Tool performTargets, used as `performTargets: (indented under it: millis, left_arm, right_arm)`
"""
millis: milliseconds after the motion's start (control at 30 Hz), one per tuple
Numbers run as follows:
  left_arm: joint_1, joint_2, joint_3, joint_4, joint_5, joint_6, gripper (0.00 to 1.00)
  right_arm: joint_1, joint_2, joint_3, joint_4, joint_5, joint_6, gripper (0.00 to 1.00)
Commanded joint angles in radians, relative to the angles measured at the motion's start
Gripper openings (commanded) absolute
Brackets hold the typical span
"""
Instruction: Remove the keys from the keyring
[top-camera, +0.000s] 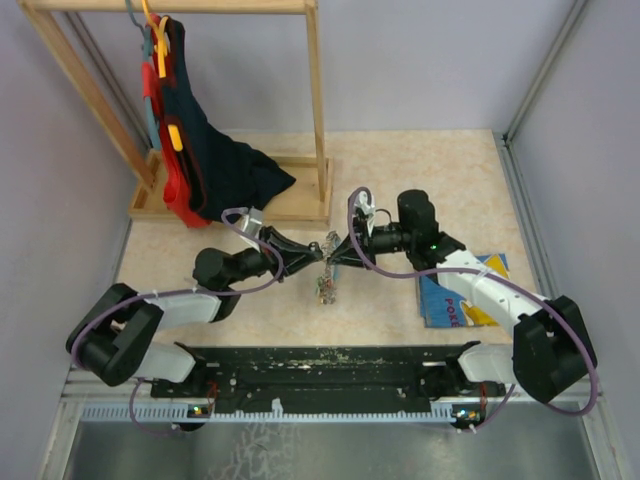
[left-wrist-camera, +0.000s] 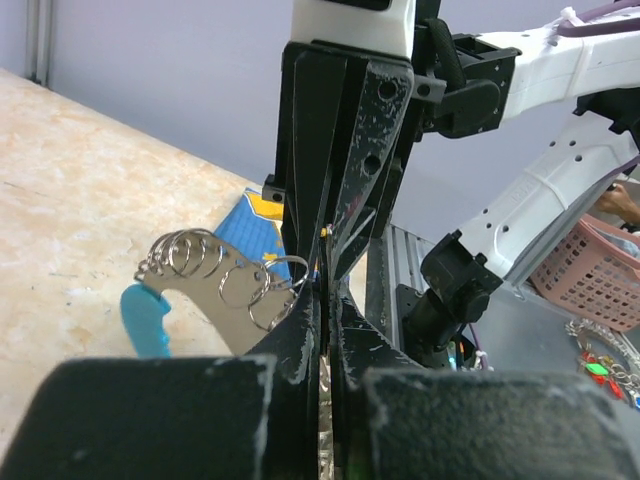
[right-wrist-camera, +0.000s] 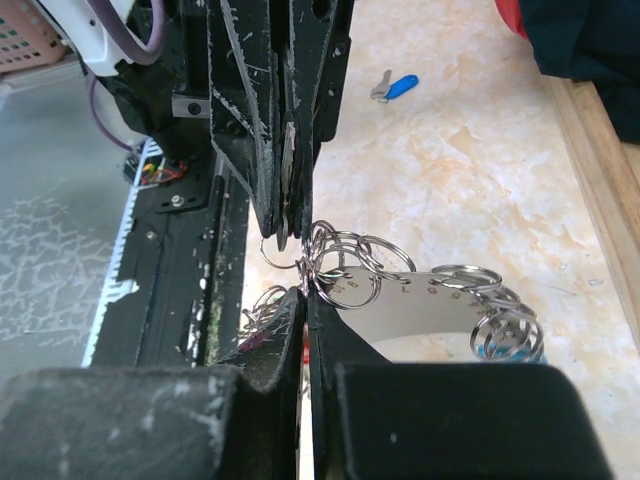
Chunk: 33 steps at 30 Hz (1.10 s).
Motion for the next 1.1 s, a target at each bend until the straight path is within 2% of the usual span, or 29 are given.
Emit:
performTargets:
  millis: [0,233,367,533,633,733,1067]
  left_arm:
    - [0.021,-0.016,-0.046,0.08,0.006,-0.006,0.0]
    - [0.04,0.008,-0.082,0.028,-0.004,0.044,0.0]
    - [0.04,0.023,-0.061,0.045,0.024,0.02,0.0]
    - [0.039,0.06,-0.024,0.146,0.073,-0.095,0.0]
    - [0.039,0.113,-0.013,0.26,0.096,-0.189,0.0]
    - [0.042,0.145,-0.041,0.344,0.082,-0.204,0.0]
    - [0.064,0.094,-0.086,0.238,0.046,-0.105,0.0]
  right_arm:
    - [-0.018,-0.045,0.043,0.121,-0.092,0.085,0.0]
    - [-0.022,-0.044,0.042,0.13,-0.105,0.108,0.0]
    - [-0.021,-0.037,0.035,0.14,-0.099,0.113,0.0]
    - [-0.005,-0.02,0.033,0.117,-0.044,0.093,0.0]
    - [-0.005,-0.016,0.028,0.138,-0.03,0.119,0.0]
    - [-0.019,-0.015,0.021,0.158,-0.026,0.147,0.0]
    - [-0.038,-0.02,0.018,0.148,-0.033,0.124,0.0]
